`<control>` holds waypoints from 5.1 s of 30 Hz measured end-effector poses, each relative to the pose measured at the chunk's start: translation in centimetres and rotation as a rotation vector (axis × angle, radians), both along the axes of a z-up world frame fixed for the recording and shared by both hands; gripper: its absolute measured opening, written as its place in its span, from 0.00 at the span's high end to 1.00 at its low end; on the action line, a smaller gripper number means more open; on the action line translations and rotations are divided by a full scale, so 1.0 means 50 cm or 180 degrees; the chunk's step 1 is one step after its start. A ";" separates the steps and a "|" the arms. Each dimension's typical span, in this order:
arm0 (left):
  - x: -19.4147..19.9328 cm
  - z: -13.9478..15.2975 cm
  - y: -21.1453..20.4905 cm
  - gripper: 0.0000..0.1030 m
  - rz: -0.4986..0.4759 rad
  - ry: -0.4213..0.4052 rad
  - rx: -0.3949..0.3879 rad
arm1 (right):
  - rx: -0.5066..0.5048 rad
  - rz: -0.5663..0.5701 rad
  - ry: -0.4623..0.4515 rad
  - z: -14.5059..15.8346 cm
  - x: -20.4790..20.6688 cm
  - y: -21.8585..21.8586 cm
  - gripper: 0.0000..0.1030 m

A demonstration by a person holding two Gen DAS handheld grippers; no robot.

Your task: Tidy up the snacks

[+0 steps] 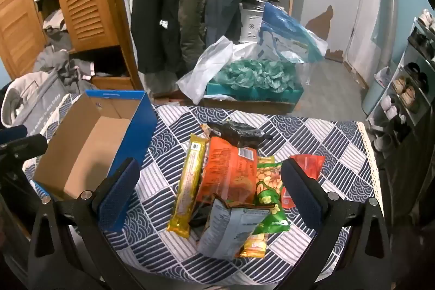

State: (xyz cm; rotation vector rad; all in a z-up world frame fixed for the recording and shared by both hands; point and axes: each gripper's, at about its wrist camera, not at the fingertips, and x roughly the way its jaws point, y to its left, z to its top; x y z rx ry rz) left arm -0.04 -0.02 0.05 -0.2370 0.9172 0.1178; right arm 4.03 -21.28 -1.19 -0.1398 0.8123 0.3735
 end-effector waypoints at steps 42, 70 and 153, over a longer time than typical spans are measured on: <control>-0.003 0.000 0.007 0.01 0.0099 -0.0122 0.0131 | -0.0010 -0.0002 0.0051 -0.010 0.003 0.005 0.01; -0.006 -0.005 0.021 0.01 0.0182 -0.0043 0.0181 | -0.0031 0.0014 0.0090 -0.020 0.000 0.008 0.01; 0.087 -0.244 -0.149 0.01 0.0072 0.0662 0.0439 | -0.0247 -0.0497 0.1102 -0.304 0.030 -0.076 0.07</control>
